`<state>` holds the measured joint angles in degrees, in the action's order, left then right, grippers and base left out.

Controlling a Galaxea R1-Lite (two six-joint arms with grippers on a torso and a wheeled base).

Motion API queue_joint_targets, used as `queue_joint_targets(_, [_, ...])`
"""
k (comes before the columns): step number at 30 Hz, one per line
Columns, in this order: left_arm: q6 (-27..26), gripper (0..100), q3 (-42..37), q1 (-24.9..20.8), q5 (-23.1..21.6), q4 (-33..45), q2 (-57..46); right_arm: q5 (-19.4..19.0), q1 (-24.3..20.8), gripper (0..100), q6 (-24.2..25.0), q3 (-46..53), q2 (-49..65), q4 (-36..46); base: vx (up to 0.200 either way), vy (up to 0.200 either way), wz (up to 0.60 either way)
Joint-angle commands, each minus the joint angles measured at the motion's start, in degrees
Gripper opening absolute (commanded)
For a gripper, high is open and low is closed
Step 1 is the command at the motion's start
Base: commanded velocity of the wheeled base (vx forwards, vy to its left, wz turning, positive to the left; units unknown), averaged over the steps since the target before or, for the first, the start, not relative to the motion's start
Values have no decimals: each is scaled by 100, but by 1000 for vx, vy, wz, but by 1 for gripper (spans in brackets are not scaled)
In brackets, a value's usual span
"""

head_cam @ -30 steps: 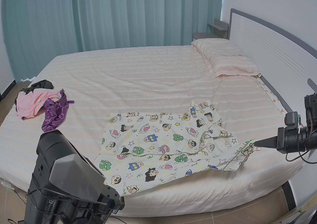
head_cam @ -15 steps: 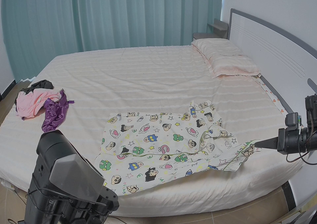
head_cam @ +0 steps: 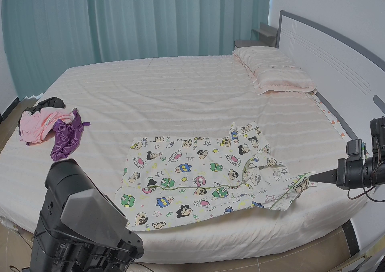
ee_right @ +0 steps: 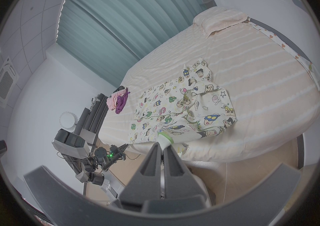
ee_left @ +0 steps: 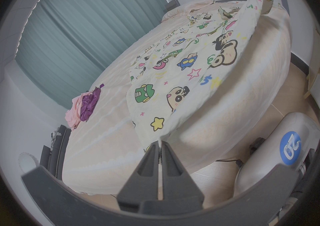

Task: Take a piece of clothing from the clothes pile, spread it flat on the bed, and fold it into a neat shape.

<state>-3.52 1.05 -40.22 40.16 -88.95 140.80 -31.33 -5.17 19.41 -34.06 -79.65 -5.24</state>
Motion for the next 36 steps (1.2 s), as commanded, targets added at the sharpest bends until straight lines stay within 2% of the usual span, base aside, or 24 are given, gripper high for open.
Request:
queue_joint_targets(1, [-52, 0, -87, 102, -104, -105, -352, 4, -2, 0, -7, 84, 99, 6, 0, 0, 0])
queue_joint_targets(3, [-96, 0, -87, 172, -227, -105, -483, 4, -2, 0, -7, 119, 117, 14, 0, 0, 0])
queue_joint_targets(5, [-500, 0, -87, 488, -605, -52, -817, 13, -10, 0, -25, 163, 187, 120, 0, 0, 0])
queue_joint_targets(9, [-957, 0, -96, 972, -887, 10, -993, 13, -2, 0, -60, 172, 319, 454, 0, 0, 0])
queue_joint_targets(15, [-966, 0, -96, 1174, -1449, 326, -1195, 13, -2, 0, -332, 471, 354, 621, 0, 0, 0])
queue_joint_targets(25, [-799, 0, -17, 1192, -2557, 388, -1345, 13, -19, 0, -701, 813, 249, 665, 0, 0, 0])
queue_joint_targets(28, [-685, 0, 168, 1227, -2601, 396, -1362, 13, -19, 0, -745, 866, 231, 665, 0, 0, 0])
queue_joint_targets(32, [-658, 0, 739, 1587, -2601, 493, -1441, 22, -28, 0, -772, 884, 222, 674, 0, 0, 0])
queue_joint_targets(34, [-667, 0, 880, 1666, -2601, 810, -1652, 22, -28, 0, -772, 884, 222, 691, 0, 0, 0])
queue_joint_targets(36, [-658, 0, 1055, 1657, -2653, 1486, -2004, 22, -37, 0, -772, 875, 222, 744, 0, 0, 0])
